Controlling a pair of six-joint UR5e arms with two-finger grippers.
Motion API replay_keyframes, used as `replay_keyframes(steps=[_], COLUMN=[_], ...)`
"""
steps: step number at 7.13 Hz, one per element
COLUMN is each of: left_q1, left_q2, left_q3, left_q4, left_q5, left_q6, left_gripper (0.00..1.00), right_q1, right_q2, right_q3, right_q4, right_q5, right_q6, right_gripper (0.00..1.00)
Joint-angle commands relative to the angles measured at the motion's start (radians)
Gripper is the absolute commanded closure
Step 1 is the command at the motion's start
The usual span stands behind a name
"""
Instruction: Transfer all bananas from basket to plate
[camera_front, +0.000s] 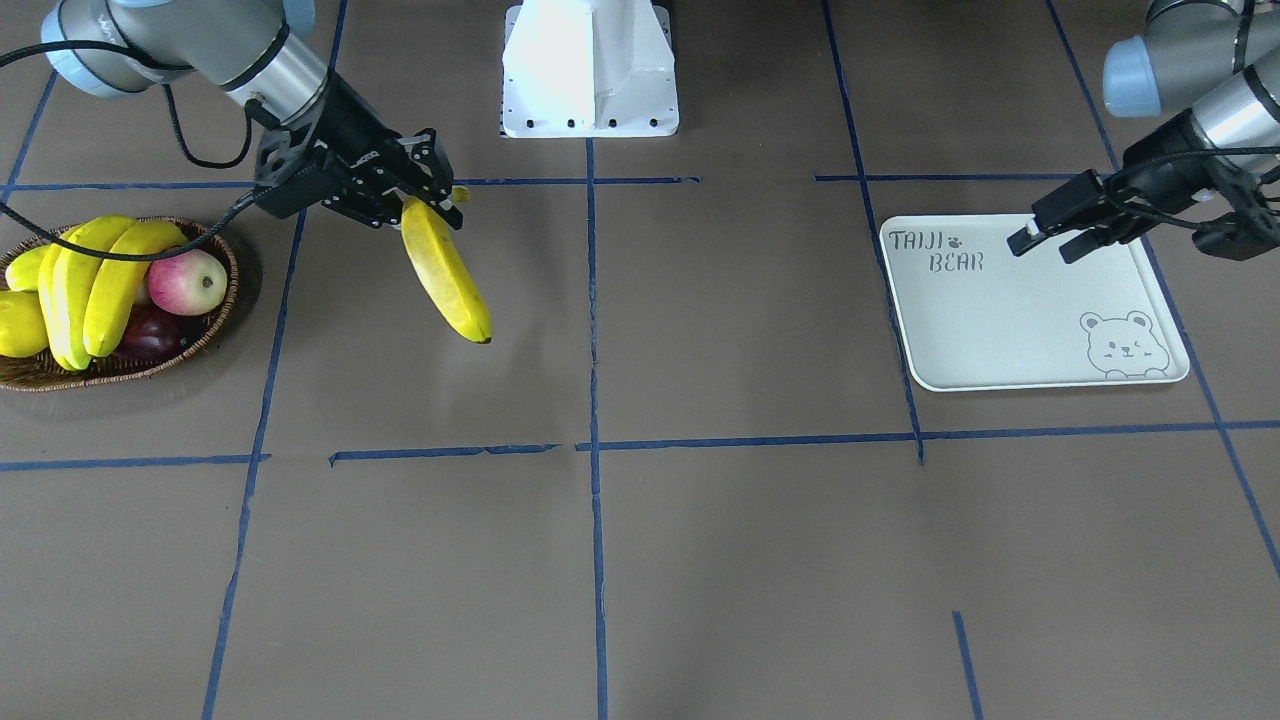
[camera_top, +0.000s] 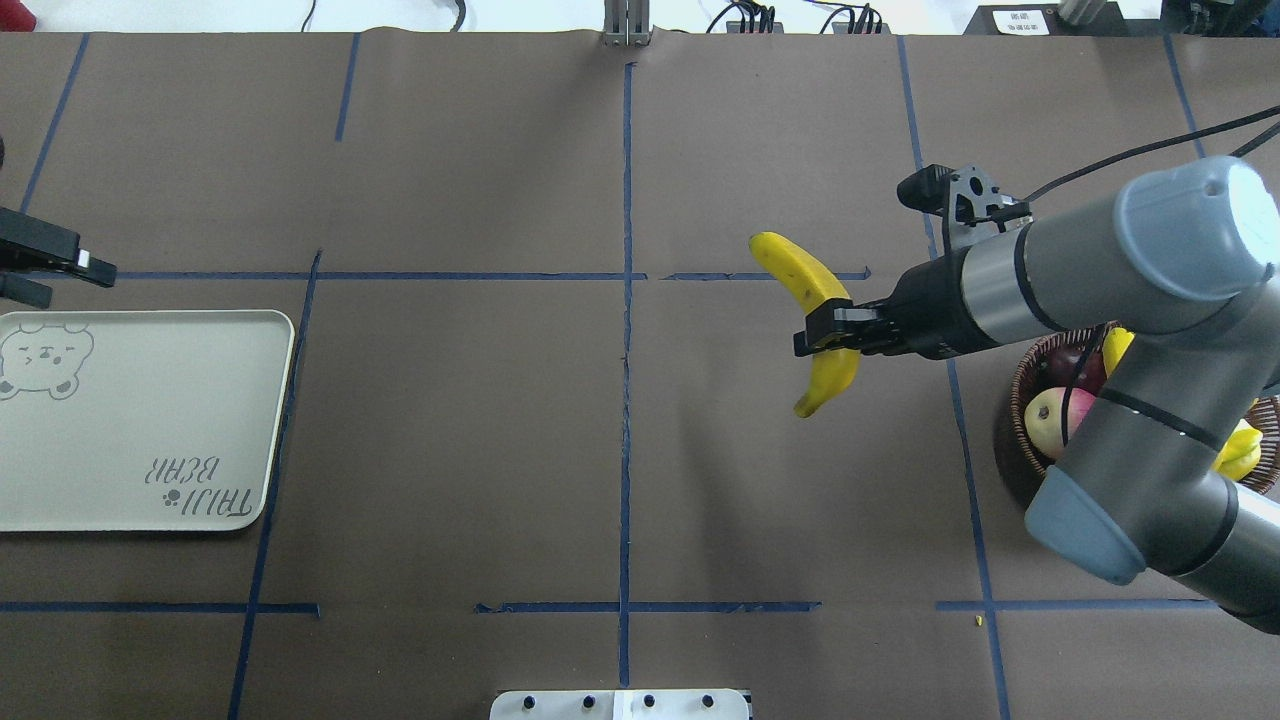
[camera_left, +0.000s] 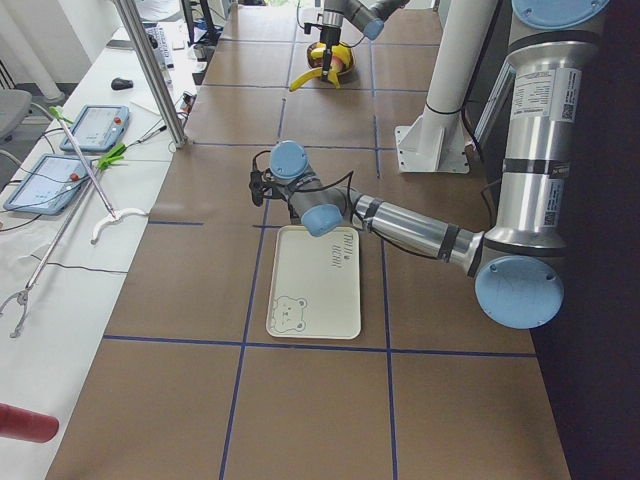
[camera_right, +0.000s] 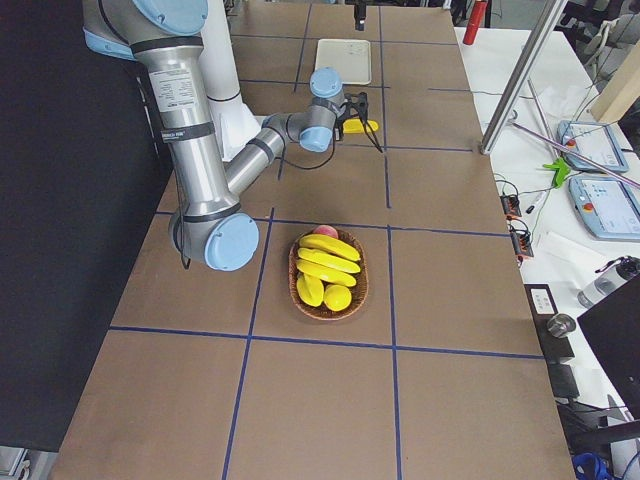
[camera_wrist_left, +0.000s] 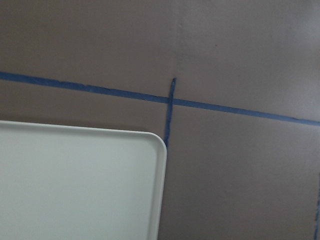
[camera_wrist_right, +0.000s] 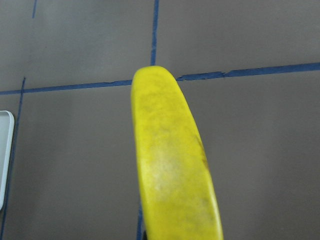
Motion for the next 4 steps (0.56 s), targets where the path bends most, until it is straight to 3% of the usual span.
replay_keyframes(steps=[1,4], left_q1=[0.094,0.261], left_q2=[-0.117,-0.302], left_q3=[0.001,0.019], left_q4=[-0.018,-0.009], left_q5=[0.034,0.224], left_q6=[-0.274,-0.592], left_gripper=[0.00,0.00], right_q1=[-0.086,-0.190], right_q2=[0.064,0.130], right_q3=[-0.006,-0.020], right_q4=[-0.001,-0.001], right_q5=[-0.100,-0.238], right_q6=[0.039,0.055], right_gripper=[0.98,0.97])
